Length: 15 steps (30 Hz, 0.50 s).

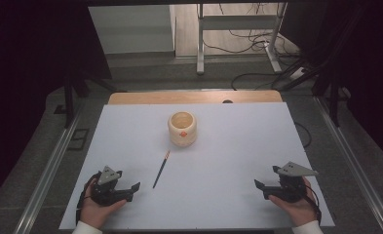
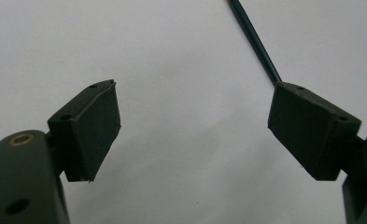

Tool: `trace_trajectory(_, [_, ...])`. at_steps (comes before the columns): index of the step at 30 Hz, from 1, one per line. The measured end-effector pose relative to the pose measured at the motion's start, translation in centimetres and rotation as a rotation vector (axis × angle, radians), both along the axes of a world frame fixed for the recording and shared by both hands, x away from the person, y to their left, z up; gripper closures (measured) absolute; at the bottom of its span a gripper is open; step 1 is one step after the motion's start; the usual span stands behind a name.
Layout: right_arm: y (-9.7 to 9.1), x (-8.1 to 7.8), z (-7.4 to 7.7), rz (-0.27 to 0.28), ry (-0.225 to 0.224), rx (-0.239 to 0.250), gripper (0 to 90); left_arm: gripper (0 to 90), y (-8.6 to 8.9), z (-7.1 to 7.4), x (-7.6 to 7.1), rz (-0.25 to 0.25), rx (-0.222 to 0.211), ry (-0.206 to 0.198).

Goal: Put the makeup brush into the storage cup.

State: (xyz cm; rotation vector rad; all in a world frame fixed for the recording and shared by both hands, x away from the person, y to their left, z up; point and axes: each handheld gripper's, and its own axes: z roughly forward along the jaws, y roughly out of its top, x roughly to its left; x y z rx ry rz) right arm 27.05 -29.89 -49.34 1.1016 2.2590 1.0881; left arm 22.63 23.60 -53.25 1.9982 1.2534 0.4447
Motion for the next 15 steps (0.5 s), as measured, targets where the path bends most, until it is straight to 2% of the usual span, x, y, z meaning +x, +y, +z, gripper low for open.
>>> trace_trajectory(9, [-0.2,0.7,-0.1,0.007,0.007,0.024,16.3,18.1,0.0,0.1,0.0,0.021,0.002,-0.004])
trace_trajectory(15, [0.1,1.3,-0.1,0.015,0.012,0.030,16.8,18.1,0.2,0.1,-0.5,0.029,-0.007,-0.009])
